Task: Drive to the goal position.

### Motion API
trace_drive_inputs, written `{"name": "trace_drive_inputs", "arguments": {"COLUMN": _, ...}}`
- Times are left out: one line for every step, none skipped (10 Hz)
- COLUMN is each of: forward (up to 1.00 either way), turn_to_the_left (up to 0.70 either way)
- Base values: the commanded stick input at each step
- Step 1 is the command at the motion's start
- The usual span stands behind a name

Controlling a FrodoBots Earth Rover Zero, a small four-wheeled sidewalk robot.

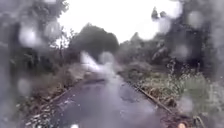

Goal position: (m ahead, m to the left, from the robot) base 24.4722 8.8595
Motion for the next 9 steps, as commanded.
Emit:
{"name": "trace_drive_inputs", "arguments": {"forward": 0.85, "turn_to_the_left": 0.00}}
{"name": "trace_drive_inputs", "arguments": {"forward": 0.85, "turn_to_the_left": 0.00}}
{"name": "trace_drive_inputs", "arguments": {"forward": 0.85, "turn_to_the_left": 0.00}}
{"name": "trace_drive_inputs", "arguments": {"forward": 0.85, "turn_to_the_left": 0.00}}
{"name": "trace_drive_inputs", "arguments": {"forward": 0.85, "turn_to_the_left": 0.00}}
{"name": "trace_drive_inputs", "arguments": {"forward": 0.85, "turn_to_the_left": 0.00}}
{"name": "trace_drive_inputs", "arguments": {"forward": 0.85, "turn_to_the_left": 0.01}}
{"name": "trace_drive_inputs", "arguments": {"forward": 0.85, "turn_to_the_left": 0.02}}
{"name": "trace_drive_inputs", "arguments": {"forward": 0.85, "turn_to_the_left": 0.00}}
